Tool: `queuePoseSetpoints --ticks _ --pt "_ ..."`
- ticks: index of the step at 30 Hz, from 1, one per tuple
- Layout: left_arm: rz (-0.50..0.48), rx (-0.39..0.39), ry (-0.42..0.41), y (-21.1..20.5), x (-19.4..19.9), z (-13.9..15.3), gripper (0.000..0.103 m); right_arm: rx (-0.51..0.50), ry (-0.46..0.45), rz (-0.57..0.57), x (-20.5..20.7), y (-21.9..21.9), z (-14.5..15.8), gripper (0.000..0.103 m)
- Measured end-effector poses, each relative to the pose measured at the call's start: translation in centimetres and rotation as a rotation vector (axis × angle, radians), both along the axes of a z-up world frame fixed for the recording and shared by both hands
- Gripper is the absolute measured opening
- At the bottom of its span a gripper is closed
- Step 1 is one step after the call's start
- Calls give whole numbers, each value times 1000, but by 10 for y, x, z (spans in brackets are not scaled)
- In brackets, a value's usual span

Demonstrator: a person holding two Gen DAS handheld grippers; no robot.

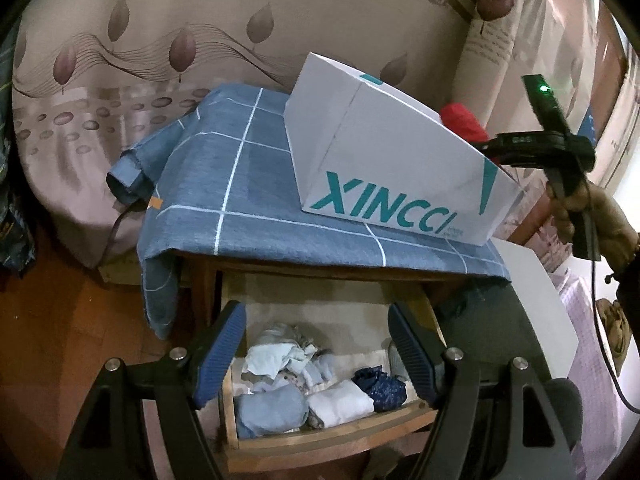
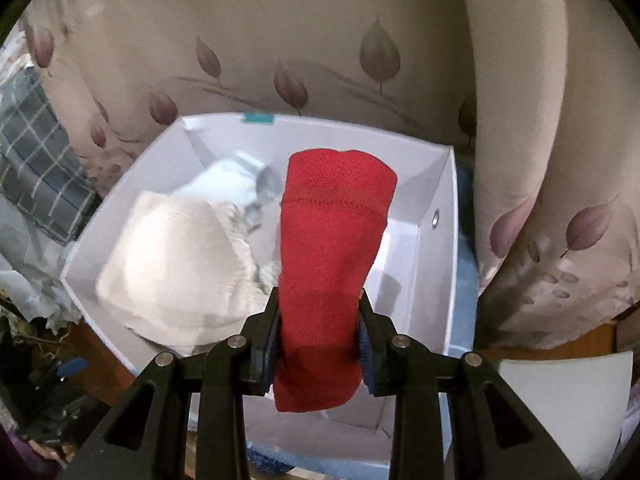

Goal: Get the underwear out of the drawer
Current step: 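Lift the red underwear and release it into the white box with the right tool, then lower the left tool into the drawer and grasp the white underwear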

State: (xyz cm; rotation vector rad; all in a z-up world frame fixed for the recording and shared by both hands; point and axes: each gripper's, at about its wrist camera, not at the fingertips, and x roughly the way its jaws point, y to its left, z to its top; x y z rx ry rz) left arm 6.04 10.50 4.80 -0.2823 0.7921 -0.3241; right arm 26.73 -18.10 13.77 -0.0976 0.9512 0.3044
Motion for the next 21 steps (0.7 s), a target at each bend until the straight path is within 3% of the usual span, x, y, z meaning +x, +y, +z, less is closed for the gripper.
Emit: queuePoseSetpoints --ticks 7,14,18,21 --pt "-14 10 26 -3 2 -4 76 -51 1 -22 8 3 -13 33" --pt "-21 30 51 -6 4 -8 76 -56 -40 -36 3 10 -11 47" --pt "-31 31 78 -8 7 -13 76 35 -158 -64 -17 -4 11 50" --pt "-52 54 94 -12 8 -16 76 193 -290 -66 -62 -27 30 54"
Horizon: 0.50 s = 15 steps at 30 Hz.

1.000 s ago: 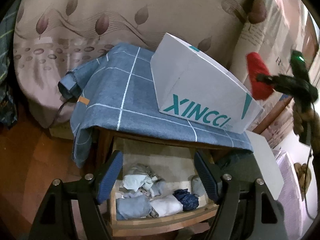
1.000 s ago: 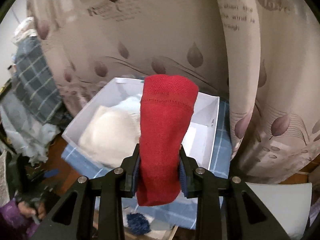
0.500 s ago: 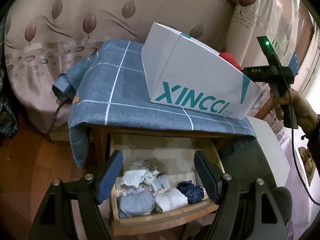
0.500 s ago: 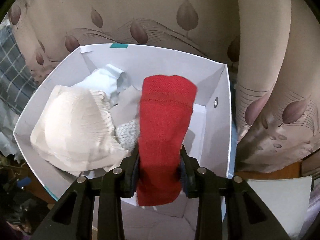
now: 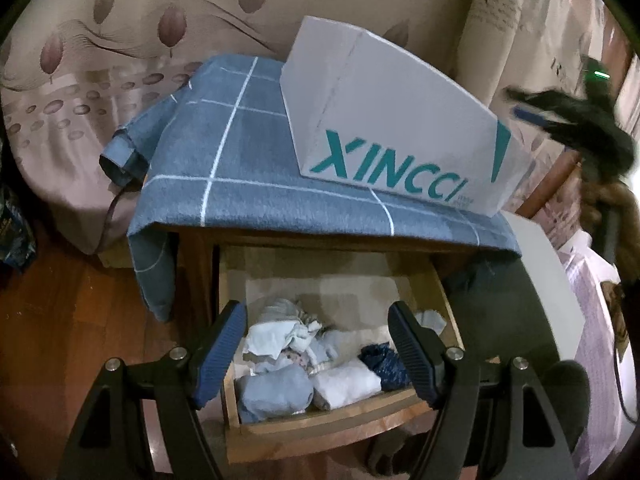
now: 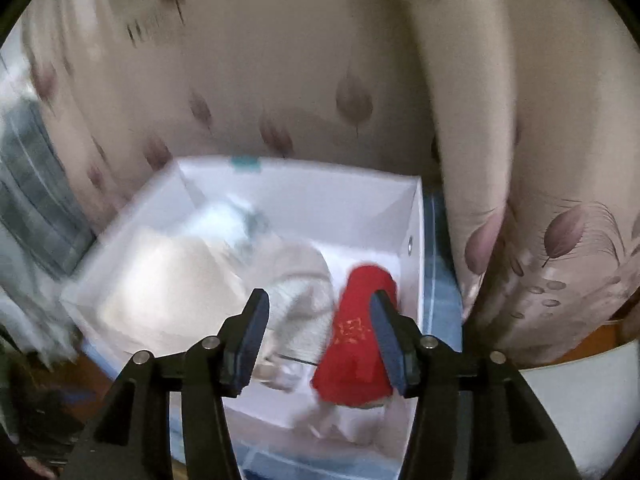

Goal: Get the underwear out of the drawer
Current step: 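Lower the left tool into the drawer and grasp the white underwear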

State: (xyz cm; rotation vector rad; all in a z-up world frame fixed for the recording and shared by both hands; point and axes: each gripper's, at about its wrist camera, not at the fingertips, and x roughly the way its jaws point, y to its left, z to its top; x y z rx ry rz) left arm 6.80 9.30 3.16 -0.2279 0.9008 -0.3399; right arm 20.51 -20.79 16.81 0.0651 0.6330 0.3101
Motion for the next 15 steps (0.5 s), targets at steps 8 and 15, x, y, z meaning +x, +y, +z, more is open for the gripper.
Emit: queuePoseSetpoints --ticks 8,15 --pt "-213 173 42 -50 1 -21 76 315 -78 -28 -145 -58 -71 83" --pt "-439 435 79 -111 15 -64 76 515 -18 -66 -173 -93 -114 85"
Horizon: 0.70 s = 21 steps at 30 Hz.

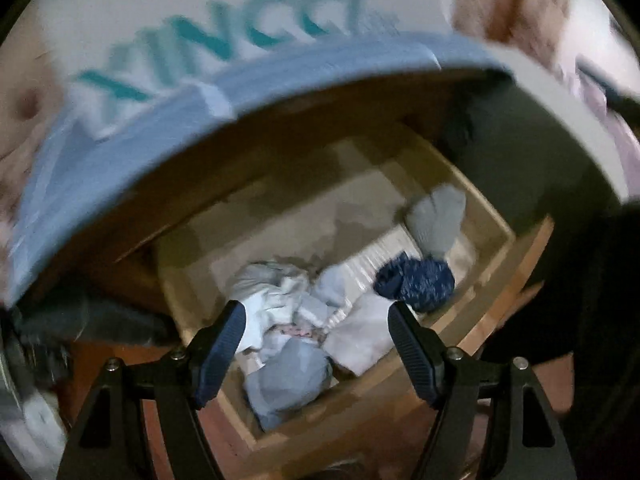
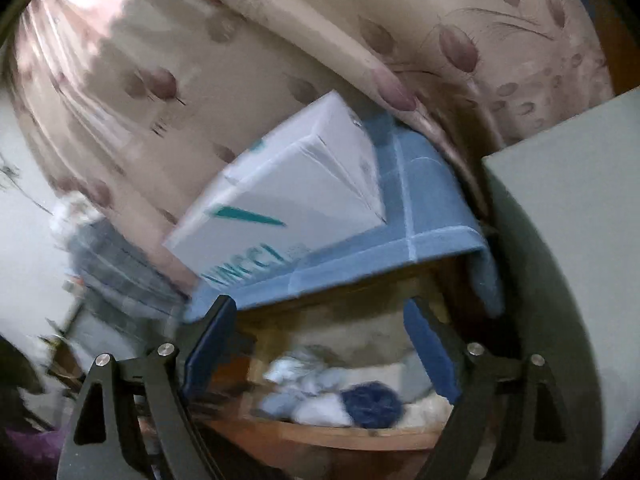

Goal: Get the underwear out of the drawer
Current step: 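Lower the left tool into the drawer and grasp the white underwear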

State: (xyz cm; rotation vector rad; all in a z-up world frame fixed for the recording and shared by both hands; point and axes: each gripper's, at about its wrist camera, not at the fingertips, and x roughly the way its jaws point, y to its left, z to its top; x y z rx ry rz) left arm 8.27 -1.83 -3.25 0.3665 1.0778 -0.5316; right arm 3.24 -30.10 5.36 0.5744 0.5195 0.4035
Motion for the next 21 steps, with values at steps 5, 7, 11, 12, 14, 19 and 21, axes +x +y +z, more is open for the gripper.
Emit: queuePoseSetpoints --ticks 5,7,11,12,14,19,21 --pt "-45 59 22 -8 21 -33 76 27 11 22 5 -2 -3 85" --pt "-51 75 13 -5 30 -42 76 29 -1 41 2 1 -1 85" --pt "-61 143 31 -5 42 -63 76 26 -10 63 0 4 0 85" --pt "-63 150 40 -4 45 -67 76 32 -10 64 0 3 -1 85" --pt "-74 168 49 -3 49 -75 76 46 -7 71 0 2 -1 85" --pt "-87 162 129 -2 59 -86 75 83 5 78 3 -1 -4 85" --pt "-74 179 157 -2 62 -92 76 94 8 80 4 -3 -5 85"
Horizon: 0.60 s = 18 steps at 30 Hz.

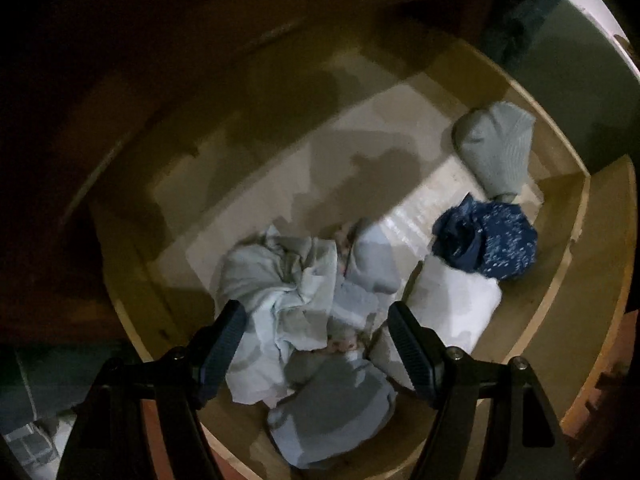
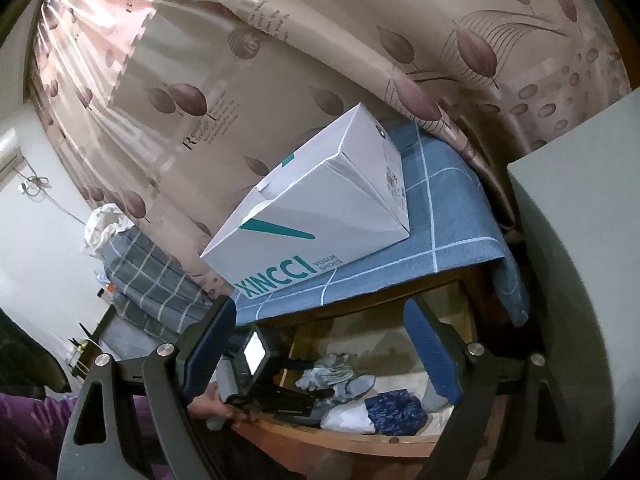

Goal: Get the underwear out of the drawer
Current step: 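Lower the left tool into the drawer and grasp the white underwear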

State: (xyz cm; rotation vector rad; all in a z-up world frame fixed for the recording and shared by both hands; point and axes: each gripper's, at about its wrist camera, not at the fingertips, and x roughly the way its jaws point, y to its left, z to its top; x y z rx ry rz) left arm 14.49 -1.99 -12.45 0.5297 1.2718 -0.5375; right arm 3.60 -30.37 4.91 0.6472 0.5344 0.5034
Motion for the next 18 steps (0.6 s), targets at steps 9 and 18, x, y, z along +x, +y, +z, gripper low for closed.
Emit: queuePoseSetpoints --ticks 9,18 --pt "16 135 -51 -3 7 -10 35 -4 7 14 0 2 0 85" --pt "98 77 -109 -1 -1 14 17 11 10 2 0 0 1 85"
